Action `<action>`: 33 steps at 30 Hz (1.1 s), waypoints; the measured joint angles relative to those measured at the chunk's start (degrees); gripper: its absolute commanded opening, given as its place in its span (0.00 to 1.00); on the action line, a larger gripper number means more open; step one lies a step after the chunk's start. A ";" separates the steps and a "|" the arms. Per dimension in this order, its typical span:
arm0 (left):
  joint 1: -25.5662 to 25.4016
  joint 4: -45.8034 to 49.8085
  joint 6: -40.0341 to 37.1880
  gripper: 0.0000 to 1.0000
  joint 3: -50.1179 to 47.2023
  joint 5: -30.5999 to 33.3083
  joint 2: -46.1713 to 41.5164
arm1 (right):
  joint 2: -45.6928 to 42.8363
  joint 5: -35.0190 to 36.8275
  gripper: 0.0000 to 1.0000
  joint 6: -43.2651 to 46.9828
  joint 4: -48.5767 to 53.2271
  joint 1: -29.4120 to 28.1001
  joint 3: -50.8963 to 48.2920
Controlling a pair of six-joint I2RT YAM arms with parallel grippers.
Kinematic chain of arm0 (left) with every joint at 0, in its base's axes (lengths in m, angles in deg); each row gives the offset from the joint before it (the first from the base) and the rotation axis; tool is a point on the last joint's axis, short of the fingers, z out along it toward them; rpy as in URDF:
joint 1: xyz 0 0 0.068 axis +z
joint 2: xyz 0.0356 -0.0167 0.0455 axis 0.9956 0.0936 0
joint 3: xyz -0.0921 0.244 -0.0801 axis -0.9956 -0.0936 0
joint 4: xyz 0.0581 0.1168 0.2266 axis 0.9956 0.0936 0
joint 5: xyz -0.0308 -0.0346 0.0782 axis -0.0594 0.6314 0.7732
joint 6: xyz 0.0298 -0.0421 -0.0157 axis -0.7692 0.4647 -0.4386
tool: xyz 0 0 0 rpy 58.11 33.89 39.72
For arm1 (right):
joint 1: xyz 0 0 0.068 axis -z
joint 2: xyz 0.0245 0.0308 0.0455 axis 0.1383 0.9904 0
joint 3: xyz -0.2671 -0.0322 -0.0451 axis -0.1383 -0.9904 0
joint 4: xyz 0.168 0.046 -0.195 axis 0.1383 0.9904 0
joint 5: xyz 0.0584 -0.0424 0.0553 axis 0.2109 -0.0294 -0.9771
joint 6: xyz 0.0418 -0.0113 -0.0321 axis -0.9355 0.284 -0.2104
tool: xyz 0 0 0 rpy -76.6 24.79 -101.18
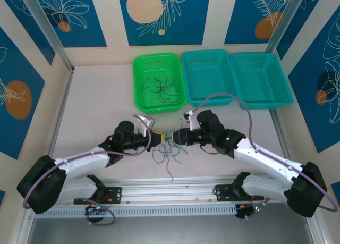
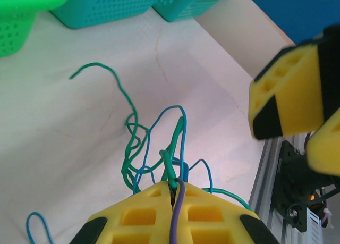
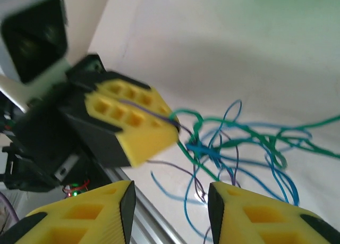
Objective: Untangle the cables
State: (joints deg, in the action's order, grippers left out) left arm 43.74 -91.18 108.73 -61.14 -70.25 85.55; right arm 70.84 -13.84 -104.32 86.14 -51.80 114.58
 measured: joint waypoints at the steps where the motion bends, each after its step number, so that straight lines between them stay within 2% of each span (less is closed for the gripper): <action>1: -0.20 -0.02 0.00 0.00 0.00 0.00 0.02 | 0.98 0.00 0.45 -0.04 -1.40 0.17 0.00; 7: -0.61 0.15 -1.11 0.00 0.00 0.02 -0.35 | 10.38 0.04 0.45 -3.30 -6.12 1.33 0.00; 15: -0.52 0.15 -1.55 0.00 -0.31 1.49 -1.14 | 16.59 -5.03 0.55 -18.10 -16.76 2.21 -2.16; 20: -0.22 1.40 -1.55 0.00 -0.63 3.80 -0.92 | 20.68 -6.82 0.47 -26.25 -22.03 1.97 -2.64; 27: -0.24 1.53 -2.78 0.00 -0.63 4.31 -0.98 | 21.20 -9.81 0.43 -34.01 -29.83 3.21 -5.86; 33: -0.63 0.33 -3.06 0.00 -0.63 3.15 -1.57 | 17.25 -11.96 0.46 -38.99 -33.16 5.01 -7.52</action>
State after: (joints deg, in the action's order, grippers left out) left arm 43.11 -90.86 105.67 -61.77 -67.11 83.97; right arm 88.09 -25.79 -143.32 52.99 -46.80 107.07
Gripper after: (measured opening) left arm 0.056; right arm 0.445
